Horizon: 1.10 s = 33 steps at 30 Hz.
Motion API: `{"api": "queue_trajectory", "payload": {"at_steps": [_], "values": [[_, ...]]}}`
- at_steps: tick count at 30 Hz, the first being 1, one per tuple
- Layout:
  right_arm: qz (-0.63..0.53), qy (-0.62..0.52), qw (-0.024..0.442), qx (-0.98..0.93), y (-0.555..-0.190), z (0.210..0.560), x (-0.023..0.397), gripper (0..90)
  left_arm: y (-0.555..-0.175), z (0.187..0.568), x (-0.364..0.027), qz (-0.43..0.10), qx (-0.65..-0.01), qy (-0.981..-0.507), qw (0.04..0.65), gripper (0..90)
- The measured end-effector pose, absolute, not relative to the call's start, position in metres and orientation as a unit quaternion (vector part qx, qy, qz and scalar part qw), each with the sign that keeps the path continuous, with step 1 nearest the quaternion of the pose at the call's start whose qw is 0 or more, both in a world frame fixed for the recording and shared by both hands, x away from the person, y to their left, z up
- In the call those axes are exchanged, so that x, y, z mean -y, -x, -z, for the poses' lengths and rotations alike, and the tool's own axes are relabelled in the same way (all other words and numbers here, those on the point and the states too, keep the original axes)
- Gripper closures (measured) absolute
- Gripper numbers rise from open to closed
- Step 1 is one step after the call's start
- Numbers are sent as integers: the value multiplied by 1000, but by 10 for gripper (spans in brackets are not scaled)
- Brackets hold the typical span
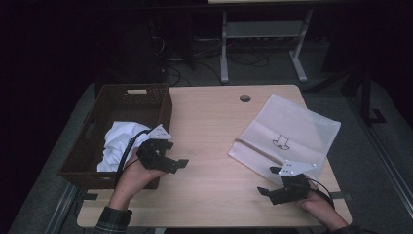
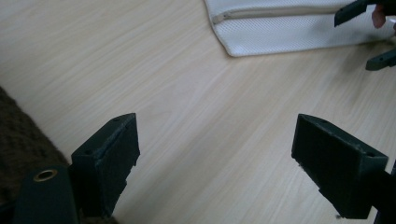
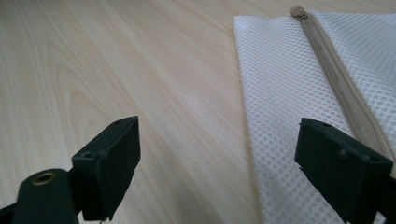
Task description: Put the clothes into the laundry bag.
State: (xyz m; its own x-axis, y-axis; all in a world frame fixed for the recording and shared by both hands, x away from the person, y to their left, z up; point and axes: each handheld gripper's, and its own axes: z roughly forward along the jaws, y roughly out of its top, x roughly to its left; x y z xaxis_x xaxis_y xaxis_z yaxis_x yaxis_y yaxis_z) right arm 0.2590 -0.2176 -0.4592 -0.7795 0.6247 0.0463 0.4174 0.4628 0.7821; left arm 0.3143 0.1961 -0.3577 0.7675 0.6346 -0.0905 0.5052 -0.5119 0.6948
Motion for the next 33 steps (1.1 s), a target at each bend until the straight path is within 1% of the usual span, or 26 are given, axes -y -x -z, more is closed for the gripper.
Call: {"api": "queue_trajectory", "payload": {"at_steps": [10, 18, 22, 33], "values": [[-423, -299, 131, -845, -258, 460, 216, 135, -322, 344, -217, -102, -343, -859, 367, 146], [-425, -301, 127, -844, -257, 460, 214, 135, -330, 336, -228, -106, -355, -852, 369, 145], [-422, -299, 125, -847, -257, 461, 214, 135, -337, 335, -236, -131, -374, -850, 347, 146], [-416, -298, 122, -850, -258, 463, 213, 135, -352, 334, -260, -141, -401, -839, 339, 142]]}}
